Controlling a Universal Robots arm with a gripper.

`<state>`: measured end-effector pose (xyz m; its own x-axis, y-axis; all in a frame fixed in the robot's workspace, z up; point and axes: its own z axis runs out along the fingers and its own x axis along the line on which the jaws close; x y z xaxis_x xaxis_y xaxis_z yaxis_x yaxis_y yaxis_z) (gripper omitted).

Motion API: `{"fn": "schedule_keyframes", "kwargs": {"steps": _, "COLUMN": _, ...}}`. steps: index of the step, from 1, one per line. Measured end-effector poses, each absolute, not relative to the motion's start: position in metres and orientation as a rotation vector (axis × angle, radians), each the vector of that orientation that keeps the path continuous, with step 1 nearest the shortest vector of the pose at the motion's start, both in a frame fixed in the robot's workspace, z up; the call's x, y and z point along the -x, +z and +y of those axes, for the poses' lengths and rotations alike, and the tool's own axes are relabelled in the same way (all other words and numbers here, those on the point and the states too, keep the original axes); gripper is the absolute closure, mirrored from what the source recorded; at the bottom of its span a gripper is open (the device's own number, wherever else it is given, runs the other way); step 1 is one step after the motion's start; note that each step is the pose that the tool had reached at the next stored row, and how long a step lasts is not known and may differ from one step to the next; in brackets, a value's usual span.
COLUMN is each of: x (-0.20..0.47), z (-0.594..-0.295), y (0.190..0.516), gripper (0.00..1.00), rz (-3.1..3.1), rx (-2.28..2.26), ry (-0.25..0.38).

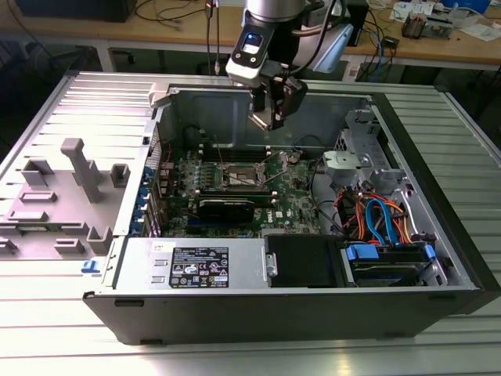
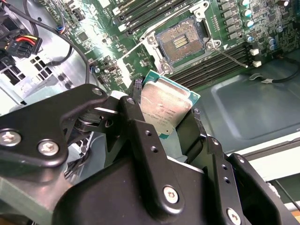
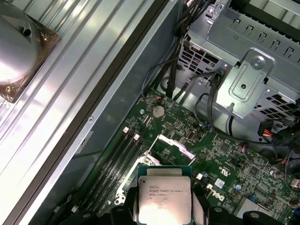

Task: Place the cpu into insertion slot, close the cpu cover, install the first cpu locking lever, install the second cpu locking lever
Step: 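Place the cpu into insertion slot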

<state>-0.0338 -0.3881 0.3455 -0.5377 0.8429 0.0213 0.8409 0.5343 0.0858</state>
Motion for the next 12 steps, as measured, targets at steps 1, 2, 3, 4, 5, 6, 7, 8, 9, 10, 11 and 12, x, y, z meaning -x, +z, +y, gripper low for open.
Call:
{"fn": "schedule_keyframes", "kwargs": {"steps": 1, "x": 0.0338, "z": -0.3881, "y": 0.3455, "gripper": 0.45, "rz": 2.731, "rx": -1.501, "ry": 0.133}}
{"fn": "schedule_keyframes", "kwargs": {"steps": 2, "x": 0.0338, "z": -0.3882, "y": 0.3454, "gripper": 0.45, "rz": 2.729, "rx": -1.504, "ry": 0.133}}
{"fn": "schedule_keyframes", "kwargs": {"steps": 3, "x": 0.0338, "z": -0.3882, "y": 0.3454, "gripper": 0.45, "rz": 2.728, "rx": -1.505, "ry": 0.133}}
{"fn": "schedule_keyframes", "kwargs": {"steps": 4, "x": 0.0338, "z": -0.3882, "y": 0.3454, "gripper": 0.45, "rz": 2.727, "rx": -1.508, "ry": 0.133}}
{"fn": "schedule_keyframes", "kwargs": {"steps": 5, "x": 0.0338, "z": -0.3883, "y": 0.3453, "gripper": 0.45, "rz": 2.726, "rx": -1.509, "ry": 0.133}}
{"fn": "schedule_keyframes", "kwargs": {"steps": 6, "x": 0.0338, "z": -0.3883, "y": 0.3454, "gripper": 0.45, "rz": 2.725, "rx": -1.511, "ry": 0.133}}
{"fn": "schedule_keyframes", "kwargs": {"steps": 7, "x": 0.0338, "z": -0.3883, "y": 0.3453, "gripper": 0.45, "rz": 2.724, "rx": -1.512, "ry": 0.133}}
{"fn": "schedule_keyframes", "kwargs": {"steps": 8, "x": 0.0338, "z": -0.3884, "y": 0.3453, "gripper": 0.45, "rz": 2.723, "rx": -1.515, "ry": 0.133}}
{"fn": "schedule_keyframes", "kwargs": {"steps": 9, "x": 0.0338, "z": -0.3884, "y": 0.3453, "gripper": 0.45, "rz": 2.722, "rx": -1.516, "ry": 0.133}}
{"fn": "schedule_keyframes", "kwargs": {"steps": 10, "x": 0.0338, "z": -0.3884, "y": 0.3452, "gripper": 0.45, "rz": 2.720, "rx": -1.519, "ry": 0.133}}
{"fn": "schedule_keyframes", "kwargs": {"steps": 11, "x": 0.0338, "z": -0.3884, "y": 0.3452, "gripper": 0.45, "rz": 2.719, "rx": -1.520, "ry": 0.133}}
{"fn": "schedule_keyframes", "kwargs": {"steps": 12, "x": 0.0338, "z": -0.3884, "y": 0.3452, "gripper": 0.45, "rz": 2.718, "rx": -1.522, "ry": 0.133}}
